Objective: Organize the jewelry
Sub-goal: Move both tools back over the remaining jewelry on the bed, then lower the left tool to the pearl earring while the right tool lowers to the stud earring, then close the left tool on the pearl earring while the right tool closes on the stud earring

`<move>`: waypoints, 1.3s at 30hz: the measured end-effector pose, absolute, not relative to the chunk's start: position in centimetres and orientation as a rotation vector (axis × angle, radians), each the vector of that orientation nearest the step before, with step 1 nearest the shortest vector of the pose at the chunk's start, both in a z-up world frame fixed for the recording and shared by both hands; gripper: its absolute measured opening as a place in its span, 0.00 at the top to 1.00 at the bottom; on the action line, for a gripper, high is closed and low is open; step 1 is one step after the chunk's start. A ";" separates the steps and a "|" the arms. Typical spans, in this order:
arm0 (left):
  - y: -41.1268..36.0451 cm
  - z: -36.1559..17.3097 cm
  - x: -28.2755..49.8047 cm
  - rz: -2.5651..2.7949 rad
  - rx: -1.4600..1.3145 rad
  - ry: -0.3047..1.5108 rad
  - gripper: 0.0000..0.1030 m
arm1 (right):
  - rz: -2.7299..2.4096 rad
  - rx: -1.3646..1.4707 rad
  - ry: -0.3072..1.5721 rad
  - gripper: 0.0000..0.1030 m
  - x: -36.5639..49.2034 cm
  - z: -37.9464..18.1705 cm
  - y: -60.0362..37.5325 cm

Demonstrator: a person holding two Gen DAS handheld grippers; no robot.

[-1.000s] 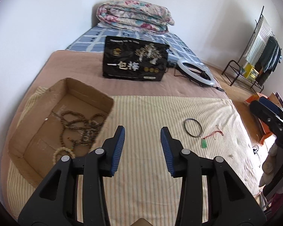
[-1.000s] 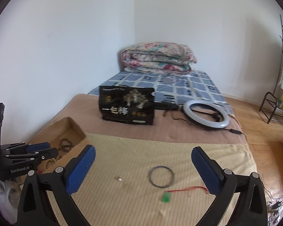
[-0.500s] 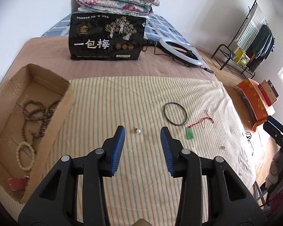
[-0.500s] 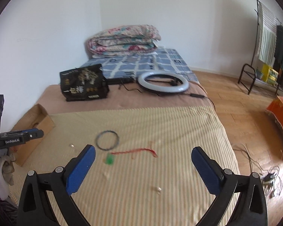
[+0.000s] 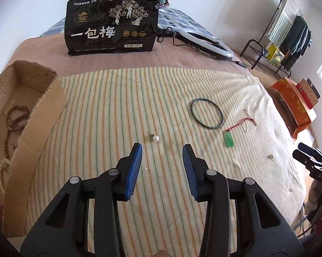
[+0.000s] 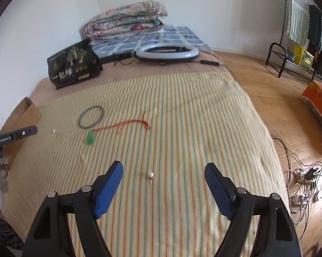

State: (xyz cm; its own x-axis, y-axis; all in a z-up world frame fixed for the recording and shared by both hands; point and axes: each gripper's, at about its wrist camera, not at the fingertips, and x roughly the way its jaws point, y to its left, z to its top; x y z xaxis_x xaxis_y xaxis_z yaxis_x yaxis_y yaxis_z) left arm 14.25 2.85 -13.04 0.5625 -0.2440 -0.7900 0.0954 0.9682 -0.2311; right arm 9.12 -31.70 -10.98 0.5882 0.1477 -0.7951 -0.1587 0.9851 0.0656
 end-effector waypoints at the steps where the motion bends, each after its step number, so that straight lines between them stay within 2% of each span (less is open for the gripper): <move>1: 2.6 -13.3 14.2 -0.202 -0.160 0.955 0.62 | 0.185 -0.028 0.933 0.25 9.0 -11.4 -31.6; 8: 1.2 -15.0 15.7 -0.199 -0.102 0.956 0.62 | 0.210 -0.058 0.960 0.37 9.3 -13.1 -31.0; 11: 0.7 -15.3 16.4 -0.187 -0.063 0.943 0.62 | 0.221 -0.055 0.966 0.39 9.6 -13.5 -30.8; 13: 0.8 -15.6 16.9 -0.181 -0.071 0.947 0.70 | 0.221 -0.067 0.968 0.41 9.7 -13.8 -30.7; 19: 1.1 -16.6 17.6 -0.174 -0.073 0.959 0.71 | 0.232 -0.101 0.980 0.45 10.0 -14.9 -30.2; 23: 1.0 -17.1 17.7 -0.168 -0.059 0.962 0.74 | 0.240 -0.108 1.000 0.54 10.3 -15.6 -30.1; 27: 1.0 -17.2 17.8 -0.172 -0.062 0.958 0.74 | 0.240 -0.120 1.000 0.56 10.6 -15.8 -29.8; 29: 1.1 -17.3 17.9 -0.175 -0.061 0.954 0.74 | 0.238 -0.135 0.999 0.61 10.8 -15.8 -29.5; 35: 1.0 -17.4 17.8 -0.180 -0.041 0.950 0.76 | 0.239 -0.141 1.008 0.65 11.3 -16.3 -29.3; 37: 1.0 -17.4 17.8 -0.179 -0.036 0.948 0.82 | 0.241 -0.142 1.005 0.68 11.3 -16.3 -29.3; 39: 0.9 -17.5 17.8 -0.181 -0.033 0.948 0.84 | 0.247 -0.146 1.003 0.72 11.2 -16.3 -29.2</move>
State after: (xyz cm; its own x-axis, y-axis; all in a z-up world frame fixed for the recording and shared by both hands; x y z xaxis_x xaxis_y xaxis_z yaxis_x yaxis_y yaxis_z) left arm 17.75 0.94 -17.50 0.5697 -0.1685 -0.8044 0.1392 0.9844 -0.1076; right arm 11.19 -29.24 -16.31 0.5132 0.1375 -0.8472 -0.2713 0.9625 -0.0081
